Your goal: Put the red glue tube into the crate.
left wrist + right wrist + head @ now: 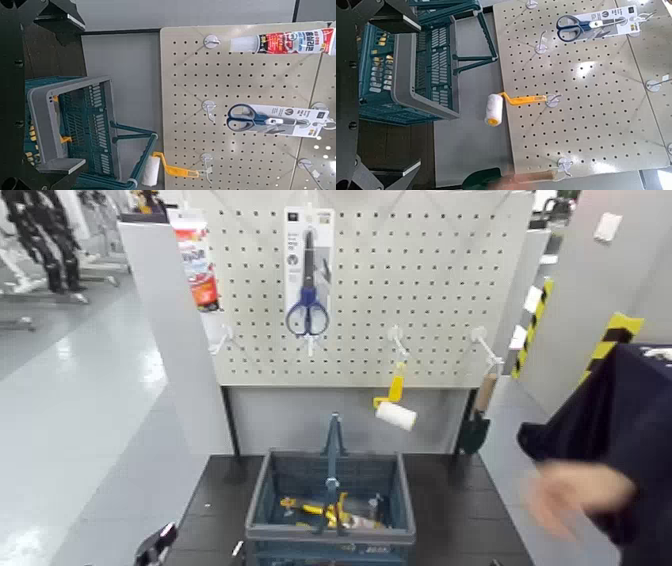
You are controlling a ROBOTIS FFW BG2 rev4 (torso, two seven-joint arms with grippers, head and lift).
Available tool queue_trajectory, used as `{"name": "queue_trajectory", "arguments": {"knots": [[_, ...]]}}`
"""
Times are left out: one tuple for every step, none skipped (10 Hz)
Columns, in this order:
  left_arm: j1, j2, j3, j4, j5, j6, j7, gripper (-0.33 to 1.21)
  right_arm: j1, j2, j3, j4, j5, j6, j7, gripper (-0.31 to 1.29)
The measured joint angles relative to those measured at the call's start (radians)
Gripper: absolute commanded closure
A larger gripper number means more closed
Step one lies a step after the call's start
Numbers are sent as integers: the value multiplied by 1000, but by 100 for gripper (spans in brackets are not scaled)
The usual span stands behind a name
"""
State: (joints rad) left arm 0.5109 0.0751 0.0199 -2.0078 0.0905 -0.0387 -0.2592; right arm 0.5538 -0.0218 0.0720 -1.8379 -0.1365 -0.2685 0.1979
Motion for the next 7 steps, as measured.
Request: {"name": "queue_trajectory", "arguments": {"knots": [[0,0,0,1,0,0,0,11,0,0,0,0,0,0,-1,13],[-1,0,0,1,0,0,0,11,0,1,0,1,0,0,-2,13],[-1,0,0,2,0,0,0,11,0,1,0,2,0,0,-2,13],[-2,0,0,3,0,0,0,11,0,1,0,2,-1,0,-2,13],[-1,0,0,3,1,0,0,11,0,2,0,2,-1,0,-2,13],[-1,0,-1,3,2,0,0,11,-1,2,0,2,-2,1,-2,13],[-2,-1,-1,3,4,0,3,11,-1,1,1,2,-2,1,-2,13]]}}
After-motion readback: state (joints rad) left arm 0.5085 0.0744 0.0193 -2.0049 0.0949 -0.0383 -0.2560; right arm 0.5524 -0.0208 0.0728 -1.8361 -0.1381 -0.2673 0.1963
